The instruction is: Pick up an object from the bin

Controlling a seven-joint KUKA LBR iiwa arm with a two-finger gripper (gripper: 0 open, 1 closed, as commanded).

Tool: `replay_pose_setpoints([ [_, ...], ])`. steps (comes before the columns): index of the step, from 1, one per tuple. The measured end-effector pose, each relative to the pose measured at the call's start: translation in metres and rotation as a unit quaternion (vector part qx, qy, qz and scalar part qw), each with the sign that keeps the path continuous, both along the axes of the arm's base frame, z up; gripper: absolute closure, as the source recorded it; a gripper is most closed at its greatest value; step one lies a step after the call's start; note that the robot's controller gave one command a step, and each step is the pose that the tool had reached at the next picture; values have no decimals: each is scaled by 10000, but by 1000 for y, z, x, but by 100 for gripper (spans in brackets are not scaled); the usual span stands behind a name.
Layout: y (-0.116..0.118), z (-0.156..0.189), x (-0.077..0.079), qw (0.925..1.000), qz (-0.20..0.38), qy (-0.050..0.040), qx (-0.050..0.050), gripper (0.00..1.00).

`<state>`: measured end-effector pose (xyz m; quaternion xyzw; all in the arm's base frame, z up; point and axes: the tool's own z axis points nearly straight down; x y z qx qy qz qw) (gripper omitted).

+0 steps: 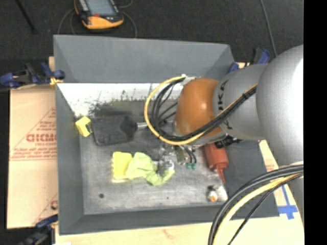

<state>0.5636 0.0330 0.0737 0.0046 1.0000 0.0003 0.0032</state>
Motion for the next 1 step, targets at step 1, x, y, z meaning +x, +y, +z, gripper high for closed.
replay_pose_setpoints([
  [1,0,4,-1,10000,3,18,-2,100],
])
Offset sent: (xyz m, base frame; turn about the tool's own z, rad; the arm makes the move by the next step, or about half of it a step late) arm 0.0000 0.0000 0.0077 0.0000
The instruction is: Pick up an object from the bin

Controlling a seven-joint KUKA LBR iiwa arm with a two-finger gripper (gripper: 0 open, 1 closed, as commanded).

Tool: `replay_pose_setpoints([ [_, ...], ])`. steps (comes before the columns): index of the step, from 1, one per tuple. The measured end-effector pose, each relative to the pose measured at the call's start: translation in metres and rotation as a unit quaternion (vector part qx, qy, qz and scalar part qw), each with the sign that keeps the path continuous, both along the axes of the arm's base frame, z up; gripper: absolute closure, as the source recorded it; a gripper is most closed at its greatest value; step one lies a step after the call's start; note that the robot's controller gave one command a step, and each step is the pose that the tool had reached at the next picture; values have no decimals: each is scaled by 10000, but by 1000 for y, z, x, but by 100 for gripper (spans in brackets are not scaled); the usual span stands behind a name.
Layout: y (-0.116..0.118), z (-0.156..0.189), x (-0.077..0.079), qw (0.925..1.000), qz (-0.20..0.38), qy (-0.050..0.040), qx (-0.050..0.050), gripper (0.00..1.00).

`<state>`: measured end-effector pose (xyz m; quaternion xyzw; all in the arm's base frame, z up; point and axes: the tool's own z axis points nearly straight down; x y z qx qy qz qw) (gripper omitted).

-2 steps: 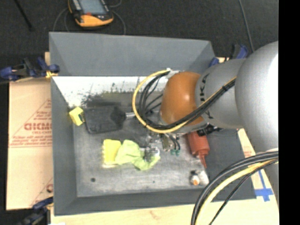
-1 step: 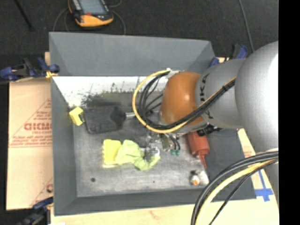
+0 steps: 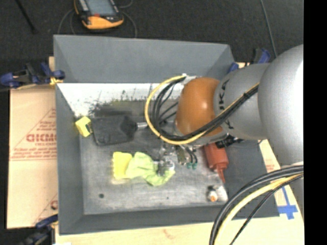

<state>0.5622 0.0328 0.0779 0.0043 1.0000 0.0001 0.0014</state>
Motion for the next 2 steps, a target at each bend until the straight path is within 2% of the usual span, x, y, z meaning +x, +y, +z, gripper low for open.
replay_pose_setpoints([
  [1,0,18,-2,10000,2,37,-3,100],
  [2,-1,38,0,10000,4,-1,-2,100],
])
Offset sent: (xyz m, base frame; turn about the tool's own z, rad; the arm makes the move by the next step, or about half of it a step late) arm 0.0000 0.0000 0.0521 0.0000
